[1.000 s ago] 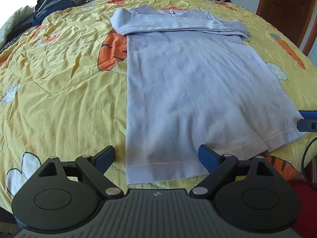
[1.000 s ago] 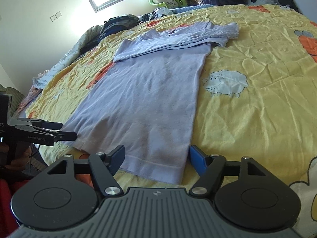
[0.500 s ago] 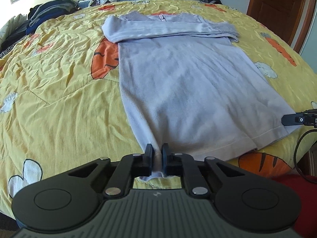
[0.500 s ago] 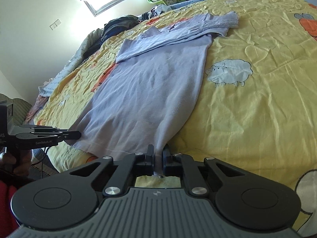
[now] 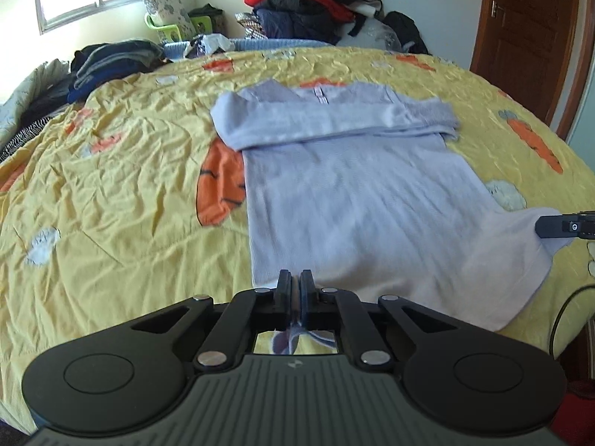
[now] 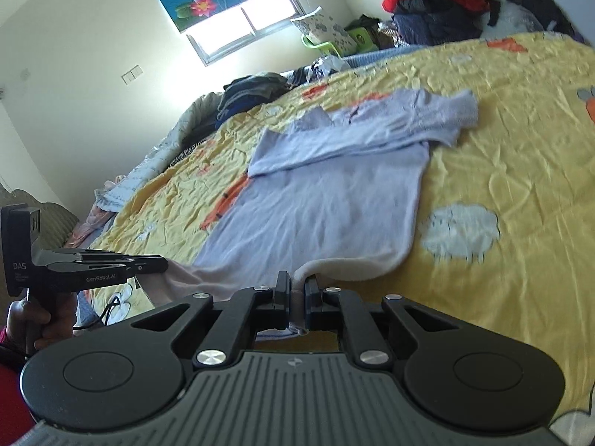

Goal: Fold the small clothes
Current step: 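Grasp the hem with the left tool while the right tool grasps the hem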

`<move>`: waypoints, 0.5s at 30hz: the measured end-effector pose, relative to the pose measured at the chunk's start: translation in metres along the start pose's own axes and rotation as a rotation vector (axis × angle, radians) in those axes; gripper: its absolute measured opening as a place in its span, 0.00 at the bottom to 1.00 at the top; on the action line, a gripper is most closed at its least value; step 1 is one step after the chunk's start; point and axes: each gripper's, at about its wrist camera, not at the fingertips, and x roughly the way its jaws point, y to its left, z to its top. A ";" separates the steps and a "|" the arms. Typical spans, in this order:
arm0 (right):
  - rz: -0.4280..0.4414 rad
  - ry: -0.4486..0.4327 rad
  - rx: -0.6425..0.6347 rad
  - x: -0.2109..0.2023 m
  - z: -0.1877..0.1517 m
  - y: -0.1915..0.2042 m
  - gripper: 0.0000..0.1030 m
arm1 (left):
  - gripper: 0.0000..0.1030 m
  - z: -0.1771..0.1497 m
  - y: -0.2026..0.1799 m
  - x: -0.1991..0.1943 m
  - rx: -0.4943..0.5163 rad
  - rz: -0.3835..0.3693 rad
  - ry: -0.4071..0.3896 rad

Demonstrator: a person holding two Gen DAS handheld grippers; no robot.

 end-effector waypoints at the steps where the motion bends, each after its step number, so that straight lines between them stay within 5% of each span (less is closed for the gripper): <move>1: -0.006 -0.009 -0.012 0.000 0.003 0.001 0.11 | 0.05 0.003 0.000 -0.001 -0.002 0.001 -0.010; 15: -0.077 -0.150 -0.078 0.007 0.048 -0.001 0.11 | 0.04 0.039 0.012 0.002 -0.029 0.055 -0.116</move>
